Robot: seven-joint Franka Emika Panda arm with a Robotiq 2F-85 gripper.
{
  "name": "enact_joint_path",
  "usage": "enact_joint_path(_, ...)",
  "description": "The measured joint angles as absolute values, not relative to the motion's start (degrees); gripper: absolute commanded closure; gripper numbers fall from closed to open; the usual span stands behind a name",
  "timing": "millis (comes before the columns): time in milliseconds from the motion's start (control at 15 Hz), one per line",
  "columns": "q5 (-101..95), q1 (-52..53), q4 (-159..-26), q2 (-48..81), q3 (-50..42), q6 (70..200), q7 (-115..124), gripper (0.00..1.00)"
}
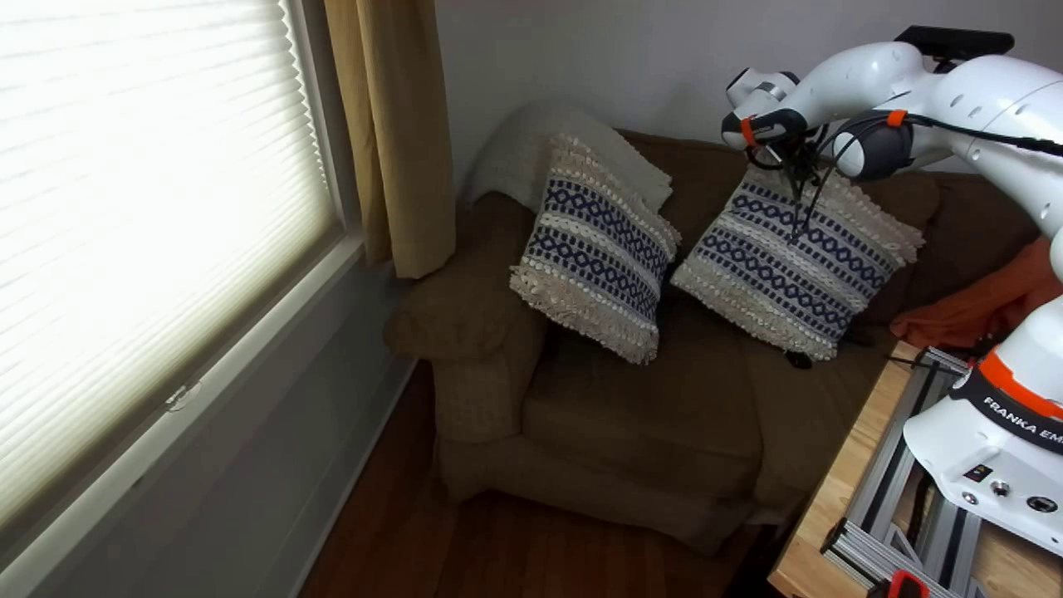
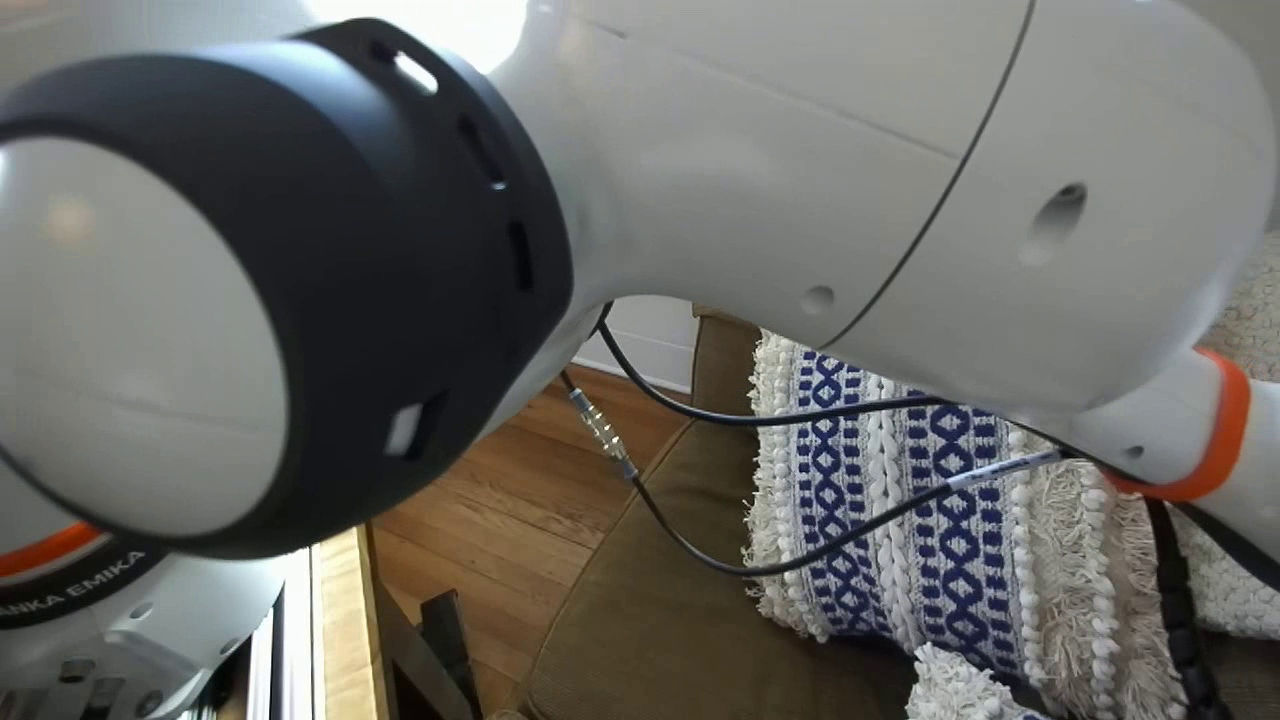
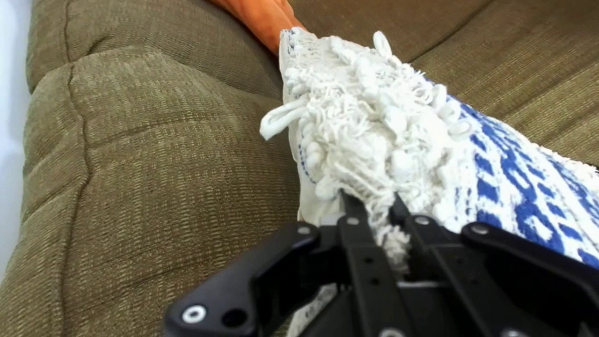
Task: Move the white and blue pillow on the right slightly to the right
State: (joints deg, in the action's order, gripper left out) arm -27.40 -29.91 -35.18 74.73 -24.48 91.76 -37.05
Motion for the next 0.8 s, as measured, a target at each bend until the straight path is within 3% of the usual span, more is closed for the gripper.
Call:
enact_joint_path(67, -27.46, -29.77, -34.55, 75.1, -24.36, 92.15, -37.06, 0.61)
enact_joint_path(200, -27.46, -29.51, -33.17, 75.79, -23.89, 93.37, -37.09, 0.6)
enact_joint_path(667, -25.07, -29.47, -26.65, 76.21, -18.42, 100.13, -45.83, 0.06)
enact_joint_path(800, -22.8, -28.8, -25.49, 75.88, -16.09, 101.12, -48.98, 0.0)
